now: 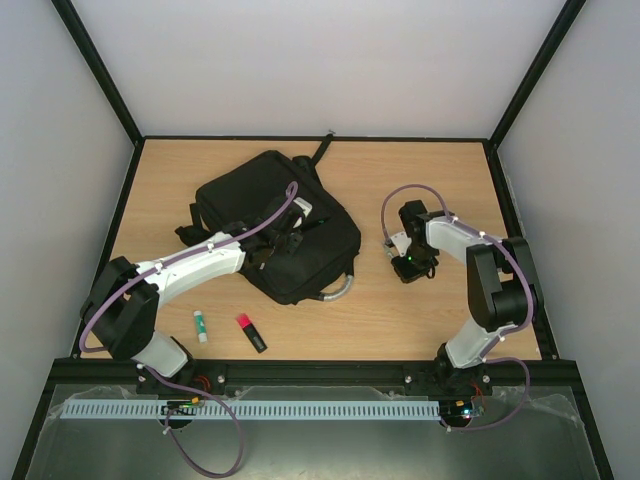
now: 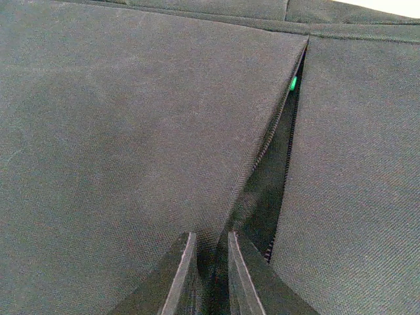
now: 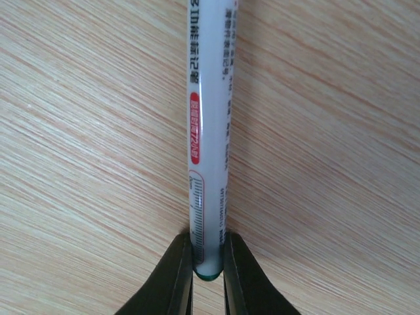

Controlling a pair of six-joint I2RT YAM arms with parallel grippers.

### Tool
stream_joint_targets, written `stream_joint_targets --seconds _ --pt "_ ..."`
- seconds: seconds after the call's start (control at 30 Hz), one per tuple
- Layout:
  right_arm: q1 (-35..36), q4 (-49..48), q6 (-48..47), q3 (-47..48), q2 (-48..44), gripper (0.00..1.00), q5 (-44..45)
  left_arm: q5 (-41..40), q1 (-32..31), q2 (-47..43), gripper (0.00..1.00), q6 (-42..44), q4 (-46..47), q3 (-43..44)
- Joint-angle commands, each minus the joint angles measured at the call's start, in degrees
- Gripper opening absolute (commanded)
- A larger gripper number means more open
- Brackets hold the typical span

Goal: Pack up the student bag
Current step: Pick up the stationery from the center of the board, then place the stationery in the student bag.

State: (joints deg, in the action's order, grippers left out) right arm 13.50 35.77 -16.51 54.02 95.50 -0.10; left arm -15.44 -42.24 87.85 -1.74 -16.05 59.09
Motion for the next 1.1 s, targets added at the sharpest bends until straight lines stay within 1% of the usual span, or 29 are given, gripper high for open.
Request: stream_joint_targets --seconds 0.0,0.1,0.27,0.4,0.57,0.77,0.97,1.07 --pt "0.03 6.06 -0.23 1.6 -0.47 0.01 -2.05 0.3 -0.66 -0.84 0.14 -0.11 -0.65 1.72" --pt "0.02 8.63 -0.14 4.89 -3.39 0.01 -3.95 0.25 -0.68 -0.93 0.14 -0.11 -0.65 1.66" --pt "0.58 13.16 -0.95 11.22 -6.89 0.01 -12.11 0.24 -0.74 -0.84 0.14 -0.09 -0.65 1.67" --pt "4.0 15.47 -2.05 13.66 -7.18 0.01 -17.02 0.24 -0.74 -0.84 0.14 -0.08 -0.56 1.64" --pt "8.99 18.39 -2.85 16.12 -3.38 0.01 -22.05 0.11 -0.74 -0.84 0.14 -0.11 -0.6 1.63" --pt "11.96 21.58 -3.55 20.7 2.62 0.01 -26.74 -0.05 -0.74 -0.86 0.14 -0.11 -0.56 1.55" --pt "13.31 23.5 -2.71 26.2 10.04 0.01 -28.53 0.23 -0.82 -0.92 0.14 -0.04 -0.43 1.58" --pt "13.4 24.02 -1.52 30.43 14.45 0.01 -27.9 0.32 -0.83 -0.95 0.14 0.06 -0.38 1.47"
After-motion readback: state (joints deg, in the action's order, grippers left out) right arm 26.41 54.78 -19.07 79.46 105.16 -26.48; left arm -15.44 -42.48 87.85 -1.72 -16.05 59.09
